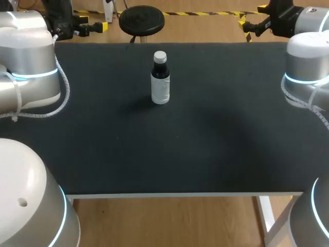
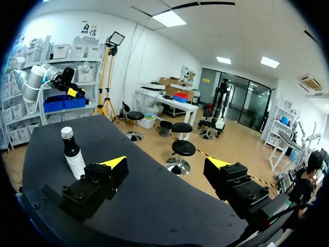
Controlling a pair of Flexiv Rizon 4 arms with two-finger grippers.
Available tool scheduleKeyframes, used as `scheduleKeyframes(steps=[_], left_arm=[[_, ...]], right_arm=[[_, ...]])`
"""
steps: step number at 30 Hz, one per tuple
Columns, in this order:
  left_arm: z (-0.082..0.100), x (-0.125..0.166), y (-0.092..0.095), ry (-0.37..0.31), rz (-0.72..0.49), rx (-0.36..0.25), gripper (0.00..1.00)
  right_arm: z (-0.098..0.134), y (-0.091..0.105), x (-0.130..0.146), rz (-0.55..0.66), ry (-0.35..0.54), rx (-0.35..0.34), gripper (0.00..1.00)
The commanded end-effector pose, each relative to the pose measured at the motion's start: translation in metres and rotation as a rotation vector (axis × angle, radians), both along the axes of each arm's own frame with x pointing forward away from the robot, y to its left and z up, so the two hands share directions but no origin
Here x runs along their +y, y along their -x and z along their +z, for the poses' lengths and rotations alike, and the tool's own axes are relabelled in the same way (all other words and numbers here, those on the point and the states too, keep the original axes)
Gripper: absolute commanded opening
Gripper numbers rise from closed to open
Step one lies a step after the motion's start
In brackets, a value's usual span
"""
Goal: Unscrew the bottle cap
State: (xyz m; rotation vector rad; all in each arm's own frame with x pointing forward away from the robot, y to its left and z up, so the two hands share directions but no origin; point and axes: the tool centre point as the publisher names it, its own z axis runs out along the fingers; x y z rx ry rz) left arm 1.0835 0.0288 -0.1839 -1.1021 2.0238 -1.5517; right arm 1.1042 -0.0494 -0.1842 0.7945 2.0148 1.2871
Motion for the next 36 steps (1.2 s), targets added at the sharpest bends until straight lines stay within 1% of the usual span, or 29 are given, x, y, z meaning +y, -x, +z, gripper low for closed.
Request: scheduleKeyframes(steps=[1, 28, 31, 33, 34, 36], left_arm=[[0.0009, 0.0005, -0.0001, -0.001, -0.002, 0.004, 1.0], [0.0009, 0.0005, -0.0001, -0.001, -0.002, 0.004, 1.0], [-0.0007, -0.0034, -0.0019, -0.029, -0.054, -0.009, 1.0], [-0.002, -0.0059, -0.0009, -0.024, -0.123, -0.024, 1.0], [-0.0018, -0.0064, 0.0004, -0.029, -0.134, -0.033, 1.0], [-0.001, -0.0061, 0.0036, -0.004, -0.213, -0.054, 1.0]], right_arm=[[-0.0001, -0.0001, -0.0002, 0.0, -0.001, 0.0, 1.0], [-0.0001, -0.0001, -0.0002, 0.0, -0.001, 0.0, 1.0], [-0.0001, -0.0001, -0.0002, 0.0, -0.001, 0.0, 1.0], [-0.0001, -0.0001, -0.0002, 0.0, -0.001, 0.0, 1.0], [-0.0001, -0.0001, -0.0002, 0.0, -0.001, 0.0, 1.0], [-0.0001, -0.0001, -0.0002, 0.0, -0.001, 0.0, 1.0]])
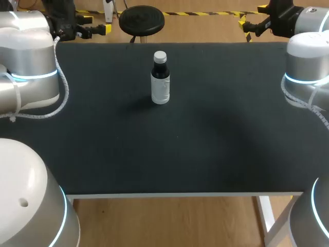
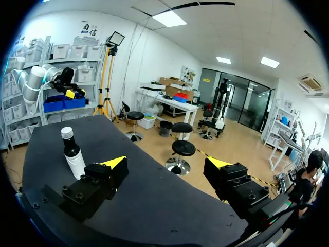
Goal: Unscrew the bottle cap
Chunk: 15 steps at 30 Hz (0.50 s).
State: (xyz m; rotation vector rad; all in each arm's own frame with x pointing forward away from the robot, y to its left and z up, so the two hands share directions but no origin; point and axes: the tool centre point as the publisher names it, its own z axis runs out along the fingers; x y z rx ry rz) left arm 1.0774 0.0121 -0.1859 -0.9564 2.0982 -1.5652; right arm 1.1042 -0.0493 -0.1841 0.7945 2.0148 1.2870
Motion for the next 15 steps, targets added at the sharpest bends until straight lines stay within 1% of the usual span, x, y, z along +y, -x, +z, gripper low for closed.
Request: scheduleKeyframes(steps=[1, 3, 8, 10, 12, 15], left_arm=[[0.001, 0.011, -0.002, 0.03, -0.128, -0.016, 1.0], [0.001, 0.012, 0.001, 0.05, -0.188, -0.031, 1.0], [-0.001, 0.014, 0.007, 0.062, -0.305, -0.075, 1.0], [-0.003, 0.013, 0.012, 0.061, -0.351, -0.096, 1.0], [-0.006, 0.012, 0.018, 0.08, -0.417, -0.121, 1.0], [-0.011, 0.009, 0.025, 0.085, -0.485, -0.147, 1.0]], right_arm=[[0.0, 0.0, 0.0, 0.0, -0.001, 0.0, 1.0], [0.0, 0.0, 0.0, 0.0, -0.001, 0.0, 1.0], [0.0, 0.0, 0.0, 0.0, -0.001, 0.0, 1.0], [0.0, 0.0, 0.0, 0.0, -0.001, 0.0, 1.0], [0.0, 0.0, 0.0, 0.0, -0.001, 0.0, 1.0], [0.0, 0.0, 0.0, 0.0, -0.001, 0.0, 1.0]])
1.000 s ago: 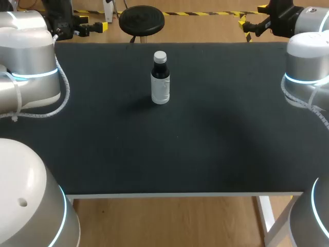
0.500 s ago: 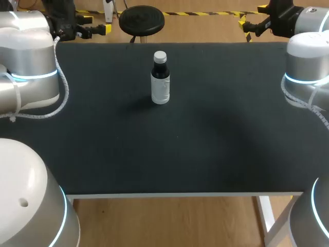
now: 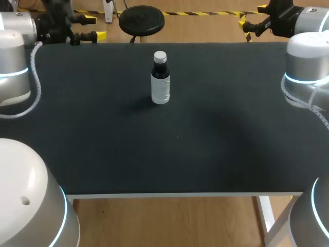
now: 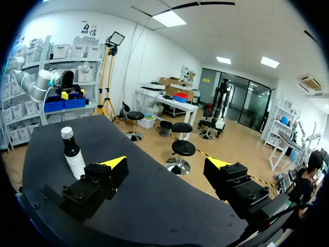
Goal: Unscrew the bottle cap
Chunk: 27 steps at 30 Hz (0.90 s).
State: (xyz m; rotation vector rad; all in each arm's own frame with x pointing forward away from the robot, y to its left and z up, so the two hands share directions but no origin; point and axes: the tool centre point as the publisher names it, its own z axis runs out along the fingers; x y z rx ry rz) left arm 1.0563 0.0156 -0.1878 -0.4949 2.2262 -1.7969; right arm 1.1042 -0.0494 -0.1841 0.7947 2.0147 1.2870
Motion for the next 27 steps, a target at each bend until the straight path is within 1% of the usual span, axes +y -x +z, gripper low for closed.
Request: scheduleKeyframes(steps=[1, 7, 15, 19, 22, 24, 27], left_arm=[[-0.012, 0.003, 0.007, 0.028, -0.156, -0.013, 1.0], [-0.024, -0.009, 0.023, 0.044, -0.229, -0.01, 1.0], [-0.038, -0.024, 0.039, 0.055, -0.338, -0.04, 1.0], [-0.045, -0.034, 0.045, 0.043, -0.366, -0.052, 1.0], [-0.05, -0.044, 0.05, 0.035, -0.365, -0.032, 1.0], [-0.055, -0.05, 0.052, 0.042, -0.376, -0.016, 1.0], [-0.061, -0.058, 0.058, 0.047, -0.397, -0.009, 1.0]], right_arm=[[0.0, 0.0, 0.0, 0.0, -0.001, 0.0, 1.0], [0.0, 0.0, 0.0, 0.0, -0.001, 0.0, 1.0], [0.0, 0.0, 0.0, 0.0, -0.001, 0.0, 1.0], [0.0, 0.0, 0.0, 0.0, -0.001, 0.0, 1.0], [0.0, 0.0, 0.0, 0.0, -0.001, 0.0, 1.0], [0.0, 0.0, 0.0, 0.0, -0.001, 0.0, 1.0], [0.0, 0.0, 0.0, 0.0, -0.001, 0.0, 1.0]])
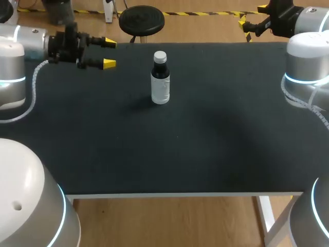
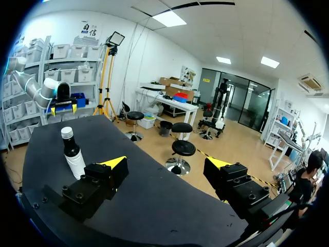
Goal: Unscrew the bottle cap
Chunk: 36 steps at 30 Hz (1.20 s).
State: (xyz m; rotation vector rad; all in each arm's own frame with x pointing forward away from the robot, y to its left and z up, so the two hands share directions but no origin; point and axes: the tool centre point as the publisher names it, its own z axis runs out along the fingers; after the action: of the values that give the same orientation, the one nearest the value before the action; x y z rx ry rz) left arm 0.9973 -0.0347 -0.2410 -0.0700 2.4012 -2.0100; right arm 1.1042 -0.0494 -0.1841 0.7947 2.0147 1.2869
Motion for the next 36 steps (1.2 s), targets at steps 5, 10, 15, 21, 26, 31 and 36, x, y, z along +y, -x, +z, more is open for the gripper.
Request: scheduleKeyframes(steps=[5, 10, 15, 21, 26, 31, 36], left_arm=[[-0.014, -0.022, 0.004, 0.014, -0.059, 0.01, 1.0], [-0.018, -0.034, 0.006, 0.02, -0.07, 0.018, 1.0], [-0.027, -0.047, 0.007, 0.008, -0.079, 0.027, 1.0], [-0.036, -0.063, 0.011, -0.008, -0.112, 0.029, 1.0], [-0.039, -0.077, 0.013, -0.012, -0.129, 0.029, 1.0], [-0.043, -0.086, 0.013, -0.023, -0.154, 0.027, 1.0], [-0.045, -0.095, 0.013, -0.024, -0.165, 0.026, 1.0]], right_arm=[[0.0, 0.0, 0.0, 0.001, -0.001, 0.0, 1.0], [0.0, 0.0, 0.0, 0.001, -0.001, 0.0, 1.0], [0.0, 0.0, 0.0, 0.001, -0.001, 0.0, 1.0], [0.0, 0.0, 0.0, 0.001, -0.001, 0.0, 1.0], [0.0, 0.0, 0.0, 0.001, -0.001, 0.0, 1.0], [0.0, 0.0, 0.0, 0.001, -0.001, 0.0, 1.0], [0.0, 0.0, 0.0, 0.001, -0.001, 0.0, 1.0]])
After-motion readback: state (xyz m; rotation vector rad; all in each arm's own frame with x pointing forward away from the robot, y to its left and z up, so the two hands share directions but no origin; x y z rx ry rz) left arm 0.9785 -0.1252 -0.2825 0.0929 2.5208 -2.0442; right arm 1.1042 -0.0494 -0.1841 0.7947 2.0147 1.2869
